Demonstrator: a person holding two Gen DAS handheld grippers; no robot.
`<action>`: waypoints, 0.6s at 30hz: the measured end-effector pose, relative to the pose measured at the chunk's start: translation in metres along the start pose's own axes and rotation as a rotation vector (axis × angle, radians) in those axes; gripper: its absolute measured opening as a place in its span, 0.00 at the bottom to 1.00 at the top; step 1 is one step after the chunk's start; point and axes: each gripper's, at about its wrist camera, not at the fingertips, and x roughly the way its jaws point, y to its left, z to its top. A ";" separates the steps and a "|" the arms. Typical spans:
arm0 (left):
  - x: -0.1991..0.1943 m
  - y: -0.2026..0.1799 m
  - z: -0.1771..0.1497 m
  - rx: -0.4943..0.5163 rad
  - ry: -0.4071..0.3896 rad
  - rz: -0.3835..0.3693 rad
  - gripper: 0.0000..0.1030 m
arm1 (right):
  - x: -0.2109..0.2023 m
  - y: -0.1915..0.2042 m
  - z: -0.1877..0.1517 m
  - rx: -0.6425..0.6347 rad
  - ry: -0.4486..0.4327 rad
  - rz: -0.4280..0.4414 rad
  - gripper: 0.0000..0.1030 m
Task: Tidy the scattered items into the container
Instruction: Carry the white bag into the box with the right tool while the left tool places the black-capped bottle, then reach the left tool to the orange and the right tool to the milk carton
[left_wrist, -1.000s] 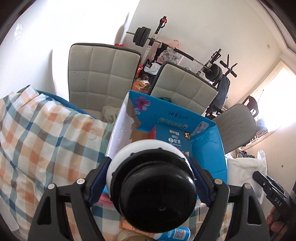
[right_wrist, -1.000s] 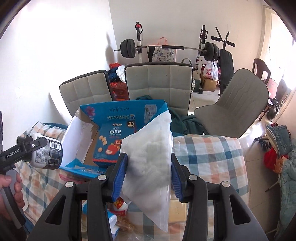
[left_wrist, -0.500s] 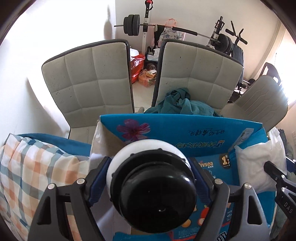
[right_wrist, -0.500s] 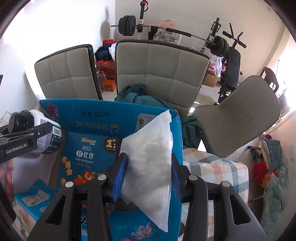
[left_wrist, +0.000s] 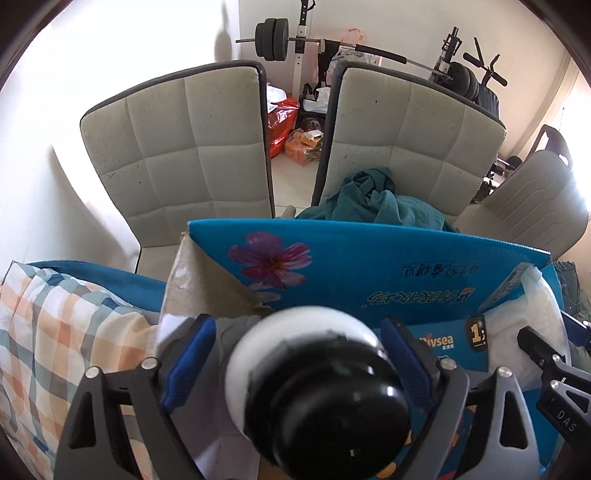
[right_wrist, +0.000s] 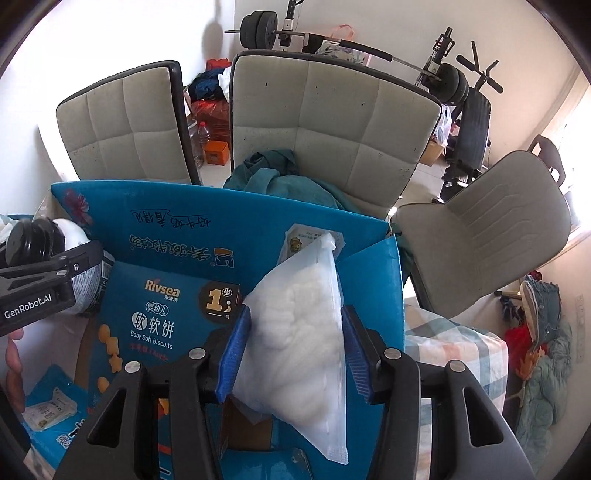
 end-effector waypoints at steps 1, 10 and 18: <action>-0.004 0.002 0.001 -0.006 -0.005 -0.004 0.98 | -0.002 -0.003 0.001 0.014 -0.003 0.004 0.61; -0.073 0.022 -0.004 -0.047 -0.088 -0.036 0.99 | -0.058 -0.035 -0.004 0.100 -0.107 0.056 0.68; -0.150 0.070 -0.094 -0.118 -0.096 -0.062 0.99 | -0.141 -0.073 -0.076 0.200 -0.191 0.096 0.74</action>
